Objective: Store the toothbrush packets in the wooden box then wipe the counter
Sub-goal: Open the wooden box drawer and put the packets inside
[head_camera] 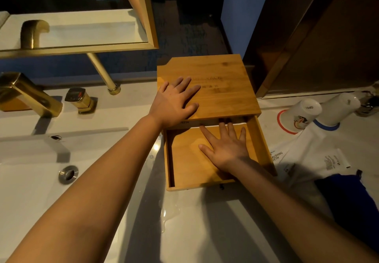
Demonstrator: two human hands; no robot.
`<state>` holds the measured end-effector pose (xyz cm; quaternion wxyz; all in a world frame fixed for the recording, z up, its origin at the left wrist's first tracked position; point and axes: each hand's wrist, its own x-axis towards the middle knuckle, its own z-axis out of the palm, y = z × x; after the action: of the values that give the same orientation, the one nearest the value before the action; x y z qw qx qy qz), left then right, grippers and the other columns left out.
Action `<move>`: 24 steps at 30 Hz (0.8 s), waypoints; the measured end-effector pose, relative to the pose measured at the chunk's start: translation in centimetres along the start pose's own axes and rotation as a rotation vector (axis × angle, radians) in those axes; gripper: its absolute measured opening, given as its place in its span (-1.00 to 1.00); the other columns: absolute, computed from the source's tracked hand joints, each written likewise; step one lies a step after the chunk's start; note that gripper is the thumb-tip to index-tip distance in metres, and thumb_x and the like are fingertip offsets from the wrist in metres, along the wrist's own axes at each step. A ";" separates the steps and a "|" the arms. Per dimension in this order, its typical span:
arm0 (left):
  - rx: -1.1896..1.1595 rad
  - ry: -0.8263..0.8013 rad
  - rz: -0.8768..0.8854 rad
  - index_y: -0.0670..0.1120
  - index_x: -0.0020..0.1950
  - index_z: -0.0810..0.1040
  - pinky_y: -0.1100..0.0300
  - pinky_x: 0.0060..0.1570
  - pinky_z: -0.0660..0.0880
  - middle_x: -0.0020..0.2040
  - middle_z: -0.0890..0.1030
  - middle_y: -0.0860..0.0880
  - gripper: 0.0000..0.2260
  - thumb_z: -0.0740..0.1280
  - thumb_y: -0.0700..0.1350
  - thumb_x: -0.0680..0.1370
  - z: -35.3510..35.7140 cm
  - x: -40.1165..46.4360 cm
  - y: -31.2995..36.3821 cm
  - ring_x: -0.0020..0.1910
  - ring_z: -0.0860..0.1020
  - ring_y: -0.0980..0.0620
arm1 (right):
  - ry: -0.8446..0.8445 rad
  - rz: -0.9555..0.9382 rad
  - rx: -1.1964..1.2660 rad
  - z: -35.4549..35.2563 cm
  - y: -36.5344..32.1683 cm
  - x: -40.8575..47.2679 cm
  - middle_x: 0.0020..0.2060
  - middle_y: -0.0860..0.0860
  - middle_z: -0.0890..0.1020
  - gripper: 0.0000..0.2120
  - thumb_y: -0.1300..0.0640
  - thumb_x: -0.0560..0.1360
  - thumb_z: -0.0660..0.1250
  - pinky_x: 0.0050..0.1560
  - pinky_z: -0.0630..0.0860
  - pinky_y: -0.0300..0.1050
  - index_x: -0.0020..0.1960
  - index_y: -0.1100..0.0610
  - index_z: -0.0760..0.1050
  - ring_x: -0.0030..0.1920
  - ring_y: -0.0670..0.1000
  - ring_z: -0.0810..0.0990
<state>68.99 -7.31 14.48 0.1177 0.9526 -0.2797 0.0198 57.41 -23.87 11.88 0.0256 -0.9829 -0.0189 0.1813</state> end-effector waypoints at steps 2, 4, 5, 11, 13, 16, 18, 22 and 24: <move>-0.001 -0.007 -0.002 0.13 0.48 0.17 -0.09 0.46 -0.05 0.55 0.14 -0.04 -0.49 0.03 0.21 0.54 0.0 -0.1 -0.1 0.54 0.06 -0.05 | -0.005 -0.016 0.043 -0.4 -0.1 -0.6 0.53 0.10 -0.07 -0.43 -0.32 0.50 -0.14 0.41 -0.21 0.30 0.44 -0.24 -0.23 0.50 0.20 -0.16; -0.002 -0.008 -0.001 0.13 0.49 0.16 -0.09 0.46 -0.04 0.55 0.14 -0.04 -0.49 0.03 0.21 0.54 0.0 -0.1 -0.2 0.54 0.06 -0.05 | 0.010 -0.039 0.098 -1.0 -0.1 -2.0 0.53 0.06 -0.03 -0.44 -0.30 0.51 -0.11 0.42 -0.20 0.26 0.46 -0.21 -0.15 0.51 0.15 -0.14; -0.002 -0.009 0.000 0.13 0.49 0.16 -0.09 0.46 -0.04 0.55 0.15 -0.04 -0.49 0.02 0.21 0.54 -0.1 -0.2 -0.3 0.53 0.06 -0.05 | 0.049 -0.061 0.127 -1.2 0.1 -3.0 0.52 0.05 0.04 -0.45 -0.28 0.52 -0.08 0.43 -0.17 0.23 0.46 -0.18 -0.04 0.51 0.11 -0.09; 0.021 -0.016 -0.009 0.14 0.49 0.14 -0.10 0.45 -0.02 0.55 0.14 -0.02 -0.47 -0.02 0.24 0.53 0.1 -0.3 -0.9 0.53 0.07 -0.05 | 0.482 -0.200 0.319 -1.3 5.6 -10.5 0.12 0.12 0.61 -0.68 -0.02 0.52 0.17 0.25 0.43 0.15 0.13 0.13 0.53 0.15 0.09 0.57; 0.034 -0.018 -0.009 0.14 0.49 0.14 -0.11 0.45 0.01 0.55 0.15 -0.03 -0.47 -0.02 0.25 0.53 0.0 -0.3 -1.0 0.53 0.08 -0.06 | 0.549 -0.153 0.278 -1.1 9.0 -12.0 0.01 0.14 0.66 -0.72 0.02 0.50 0.22 0.08 0.56 0.10 0.06 0.18 0.56 0.03 0.10 0.62; 0.035 -0.020 -0.008 0.15 0.49 0.15 -0.12 0.44 0.02 0.55 0.15 -0.04 -0.45 -0.02 0.26 0.52 -0.1 -0.1 -0.9 0.53 0.09 -0.06 | 0.494 -0.011 0.127 -0.6 14.2 -12.5 0.04 0.18 0.66 -0.74 0.14 0.43 0.38 0.05 0.57 0.11 0.09 0.21 0.58 0.04 0.15 0.63; 0.031 -0.022 -0.011 0.15 0.49 0.14 -0.12 0.44 0.02 0.55 0.15 -0.04 -0.45 -0.02 0.26 0.51 0.0 -0.1 -0.7 0.53 0.08 -0.06 | 0.382 0.007 0.023 0.2 16.3 -12.4 0.15 0.16 0.62 -0.65 0.15 0.40 0.43 0.14 0.53 0.16 0.17 0.17 0.54 0.16 0.16 0.58; 0.040 -0.043 -0.011 0.15 0.50 0.12 -0.13 0.44 0.01 0.55 0.13 -0.03 -0.45 -0.02 0.26 0.52 0.2 0.0 -0.3 0.53 0.07 -0.05 | 0.350 -0.132 -0.039 2.0 17.8 -12.3 0.23 0.15 0.56 -0.59 0.16 0.36 0.44 0.24 0.38 0.22 0.21 0.13 0.53 0.26 0.17 0.50; 0.043 -0.049 -0.010 0.15 0.50 0.12 -0.13 0.44 0.00 0.55 0.13 -0.03 -0.45 -0.03 0.27 0.52 0.2 0.1 -0.3 0.53 0.06 -0.05 | 0.340 -0.142 -0.035 2.5 17.8 -12.0 0.23 0.15 0.56 -0.58 0.12 0.37 0.45 0.26 0.37 0.20 0.22 0.13 0.52 0.26 0.16 0.50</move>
<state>69.24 -7.15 14.20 0.0904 0.9565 -0.2773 0.0018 45.79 -42.09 12.79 0.0239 -0.9959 -0.0867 0.0098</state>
